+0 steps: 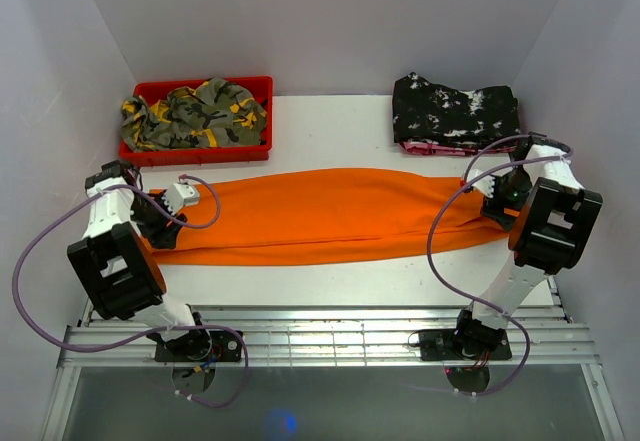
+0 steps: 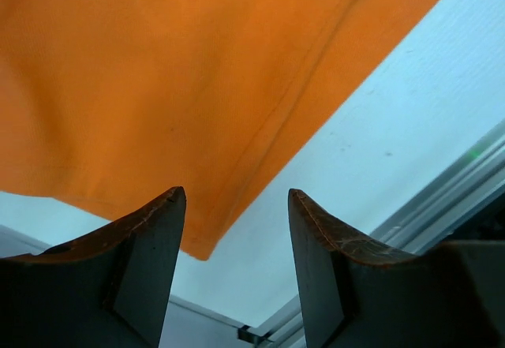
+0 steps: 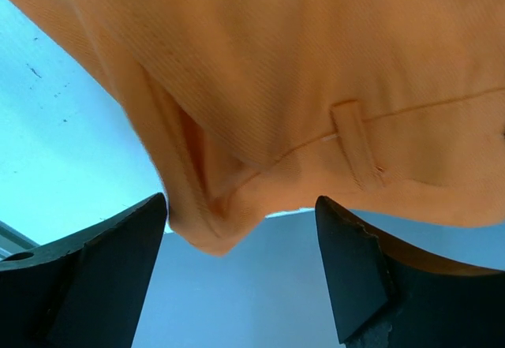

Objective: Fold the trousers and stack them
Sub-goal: Fold the trousers

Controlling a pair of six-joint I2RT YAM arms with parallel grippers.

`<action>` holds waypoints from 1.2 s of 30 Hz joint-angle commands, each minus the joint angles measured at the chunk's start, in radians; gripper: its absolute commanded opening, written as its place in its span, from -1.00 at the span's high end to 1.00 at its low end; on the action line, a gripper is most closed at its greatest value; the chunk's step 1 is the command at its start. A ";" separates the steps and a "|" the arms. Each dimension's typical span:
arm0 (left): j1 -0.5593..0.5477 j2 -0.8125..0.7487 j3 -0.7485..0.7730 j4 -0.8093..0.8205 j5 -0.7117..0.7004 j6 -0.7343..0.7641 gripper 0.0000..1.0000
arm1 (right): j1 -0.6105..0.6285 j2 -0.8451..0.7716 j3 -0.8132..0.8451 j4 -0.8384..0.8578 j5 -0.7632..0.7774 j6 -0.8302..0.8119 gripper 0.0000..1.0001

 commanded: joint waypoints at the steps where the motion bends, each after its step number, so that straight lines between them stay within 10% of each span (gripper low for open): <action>1: 0.008 -0.017 0.010 0.097 -0.037 0.092 -0.30 | -0.017 -0.054 -0.056 0.043 0.052 -0.091 -0.64; 21: 0.038 0.017 -0.034 0.036 -0.070 0.239 -0.37 | -0.086 -0.041 -0.130 0.105 0.083 -0.122 -0.80; 29: 0.046 0.080 -0.040 0.094 -0.079 0.233 -0.45 | -0.089 -0.041 -0.167 0.160 0.069 -0.113 -0.24; 36: 0.051 0.117 0.013 0.156 -0.083 0.189 0.39 | -0.099 -0.045 -0.123 0.169 0.023 -0.111 0.66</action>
